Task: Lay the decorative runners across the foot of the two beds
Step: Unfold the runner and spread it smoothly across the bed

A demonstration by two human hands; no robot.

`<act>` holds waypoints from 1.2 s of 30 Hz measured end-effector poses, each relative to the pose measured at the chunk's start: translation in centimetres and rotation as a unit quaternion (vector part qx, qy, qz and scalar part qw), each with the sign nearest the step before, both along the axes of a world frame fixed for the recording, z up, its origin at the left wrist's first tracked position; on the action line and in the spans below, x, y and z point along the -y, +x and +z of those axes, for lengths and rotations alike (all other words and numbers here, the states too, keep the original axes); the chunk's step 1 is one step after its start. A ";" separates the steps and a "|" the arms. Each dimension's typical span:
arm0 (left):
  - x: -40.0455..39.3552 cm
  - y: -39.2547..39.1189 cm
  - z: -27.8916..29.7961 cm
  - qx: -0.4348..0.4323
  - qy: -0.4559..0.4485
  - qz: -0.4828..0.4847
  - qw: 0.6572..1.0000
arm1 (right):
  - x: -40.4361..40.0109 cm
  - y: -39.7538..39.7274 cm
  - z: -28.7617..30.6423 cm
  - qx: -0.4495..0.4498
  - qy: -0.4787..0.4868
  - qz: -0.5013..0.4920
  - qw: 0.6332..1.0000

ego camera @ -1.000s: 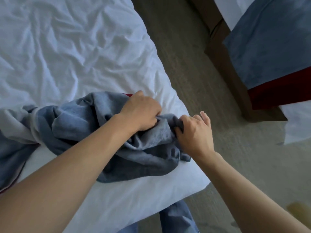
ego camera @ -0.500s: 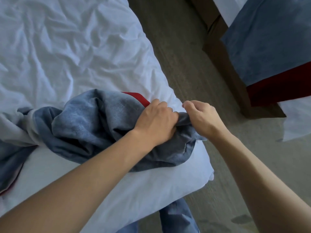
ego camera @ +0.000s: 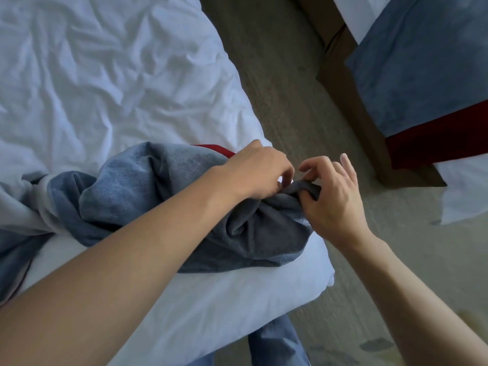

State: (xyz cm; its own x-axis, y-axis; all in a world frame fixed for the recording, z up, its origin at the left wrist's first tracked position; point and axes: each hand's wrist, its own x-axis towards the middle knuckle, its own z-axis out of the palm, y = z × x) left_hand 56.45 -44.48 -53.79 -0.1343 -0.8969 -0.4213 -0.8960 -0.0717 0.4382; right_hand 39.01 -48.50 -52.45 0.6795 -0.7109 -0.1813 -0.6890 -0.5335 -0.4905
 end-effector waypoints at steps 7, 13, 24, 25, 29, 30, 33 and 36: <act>-1.0 0.0 -0.9 -0.116 0.028 0.057 0.991 | 0.7 2.3 0.4 0.066 -0.006 0.001 0.998; -0.2 2.5 0.2 -0.035 0.005 0.060 0.998 | 0.8 0.3 0.2 0.025 -0.039 -0.049 0.998; -1.7 1.0 0.3 0.129 -0.202 0.032 0.970 | 2.6 3.6 1.7 -0.042 0.066 0.017 0.997; -1.8 1.1 0.3 0.120 -0.190 0.027 0.974 | 2.6 3.9 1.6 -0.041 0.056 0.024 0.997; -2.0 2.0 0.5 0.098 -0.129 0.032 0.986 | 3.4 1.9 0.9 -0.078 0.019 0.033 0.996; -2.0 2.2 0.5 0.122 -0.108 0.030 0.986 | 3.7 0.9 0.6 -0.100 0.011 0.022 0.995; -2.3 2.6 0.7 0.195 -0.058 0.027 0.979 | 3.6 -1.4 -0.6 -0.171 0.011 -0.018 0.985; -3.0 1.9 0.7 0.210 -0.076 0.009 0.975 | 3.1 -0.8 -1.7 -0.179 0.050 -0.019 0.982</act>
State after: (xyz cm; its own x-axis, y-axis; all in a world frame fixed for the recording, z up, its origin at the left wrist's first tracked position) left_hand 58.35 -41.52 -53.05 0.0379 -0.9541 -0.2970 -0.9978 -0.0521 0.0402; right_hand 38.22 -51.58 -54.14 0.5328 -0.7013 -0.4737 -0.8455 -0.4651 -0.2624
